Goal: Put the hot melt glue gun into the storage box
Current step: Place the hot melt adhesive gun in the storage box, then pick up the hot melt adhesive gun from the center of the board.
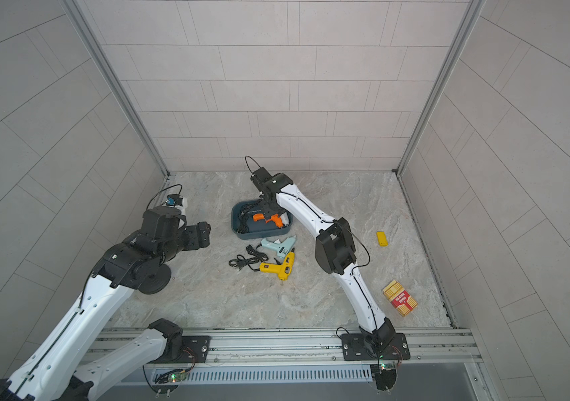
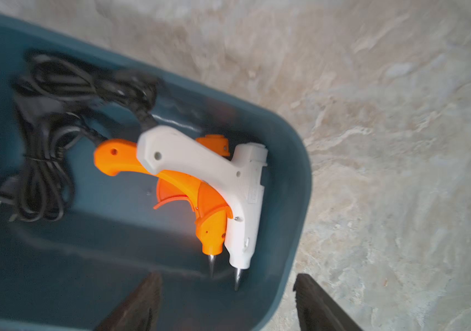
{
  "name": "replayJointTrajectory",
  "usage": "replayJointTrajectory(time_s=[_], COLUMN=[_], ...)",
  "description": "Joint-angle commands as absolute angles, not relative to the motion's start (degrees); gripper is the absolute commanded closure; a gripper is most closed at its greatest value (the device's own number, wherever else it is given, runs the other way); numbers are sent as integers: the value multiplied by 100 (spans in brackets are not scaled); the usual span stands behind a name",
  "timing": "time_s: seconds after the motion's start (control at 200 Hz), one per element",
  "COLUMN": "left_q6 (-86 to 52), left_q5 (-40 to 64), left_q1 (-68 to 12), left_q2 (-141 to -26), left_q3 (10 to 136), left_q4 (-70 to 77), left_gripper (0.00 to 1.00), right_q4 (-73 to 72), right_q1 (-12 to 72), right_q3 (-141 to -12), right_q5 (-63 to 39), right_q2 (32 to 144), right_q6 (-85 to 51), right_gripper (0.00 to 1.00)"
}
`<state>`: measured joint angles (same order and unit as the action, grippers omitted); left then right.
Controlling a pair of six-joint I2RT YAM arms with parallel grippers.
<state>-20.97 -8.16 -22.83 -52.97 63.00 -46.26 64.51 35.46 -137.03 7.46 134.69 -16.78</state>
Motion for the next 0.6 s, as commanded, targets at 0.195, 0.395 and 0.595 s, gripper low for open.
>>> replayJointTrajectory(time_s=[0.195,0.395,0.595], left_q6=[-1608,-1634,-1817], left_q5=[93,500,931], left_q1=[-2263,-2429,-2868], left_q2=[-5780,-5882,-6158], left_q3=[6226,5819,5525], left_q4=[-4939,-4878,-4799], left_gripper=[23,27,30], right_q4=[6696,6220,5862], right_q1=[3162,3125,3135], right_q3=[-12698,-10399,-8733], right_q5=[1044,876,328], right_q2=[11733,10531,9757], right_q6=[-1819,-1903,-1931], right_gripper=[25,28,33])
